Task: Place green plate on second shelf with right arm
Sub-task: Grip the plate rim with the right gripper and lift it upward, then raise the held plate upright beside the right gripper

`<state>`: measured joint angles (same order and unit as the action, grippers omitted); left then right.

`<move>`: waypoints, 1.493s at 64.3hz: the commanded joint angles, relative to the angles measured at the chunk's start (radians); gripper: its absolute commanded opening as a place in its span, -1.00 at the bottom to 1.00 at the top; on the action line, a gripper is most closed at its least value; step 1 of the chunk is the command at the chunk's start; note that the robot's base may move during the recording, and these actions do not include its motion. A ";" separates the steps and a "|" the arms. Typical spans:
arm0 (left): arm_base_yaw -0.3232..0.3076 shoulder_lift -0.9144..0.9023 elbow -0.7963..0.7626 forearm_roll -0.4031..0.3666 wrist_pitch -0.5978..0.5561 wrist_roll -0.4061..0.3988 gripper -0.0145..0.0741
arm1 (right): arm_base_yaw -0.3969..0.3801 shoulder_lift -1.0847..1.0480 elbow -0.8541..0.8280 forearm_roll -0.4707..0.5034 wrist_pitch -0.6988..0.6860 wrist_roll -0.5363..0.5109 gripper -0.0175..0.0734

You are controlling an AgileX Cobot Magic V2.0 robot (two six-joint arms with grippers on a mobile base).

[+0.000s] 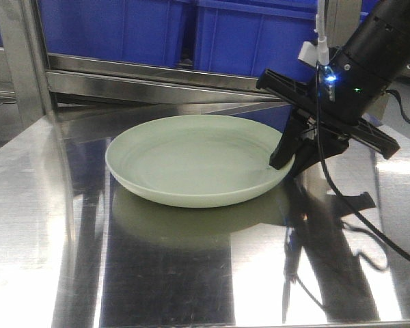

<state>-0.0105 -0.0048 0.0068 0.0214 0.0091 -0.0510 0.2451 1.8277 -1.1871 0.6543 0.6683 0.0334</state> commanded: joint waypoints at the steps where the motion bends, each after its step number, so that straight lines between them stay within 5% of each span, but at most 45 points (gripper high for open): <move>1: -0.007 -0.019 0.042 -0.005 -0.083 -0.006 -0.38 | -0.002 -0.083 -0.043 0.030 -0.014 -0.023 -0.49; 11: -0.007 -0.019 0.042 -0.005 -0.083 -0.006 -0.38 | -0.002 -0.187 -0.046 0.004 -0.049 -0.027 -0.49; 37: -0.007 -0.019 0.042 -0.005 -0.083 -0.006 -0.38 | -0.002 -0.639 0.003 -0.285 -0.122 -0.027 -0.49; 66: -0.007 -0.019 0.042 -0.005 -0.083 -0.006 -0.38 | -0.002 -1.172 0.213 -0.408 -0.088 -0.027 -0.49; 85: -0.007 -0.019 0.042 -0.005 -0.083 -0.006 -0.38 | -0.002 -1.247 0.238 -0.715 -0.101 -0.033 -0.49; 96: -0.007 -0.019 0.042 -0.005 -0.083 -0.006 -0.38 | -0.025 -1.286 0.293 -0.776 -0.225 -0.033 -0.49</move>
<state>-0.0105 -0.0048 0.0068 0.0214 0.0091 -0.0510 0.2430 0.5685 -0.8940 -0.0920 0.6306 0.0000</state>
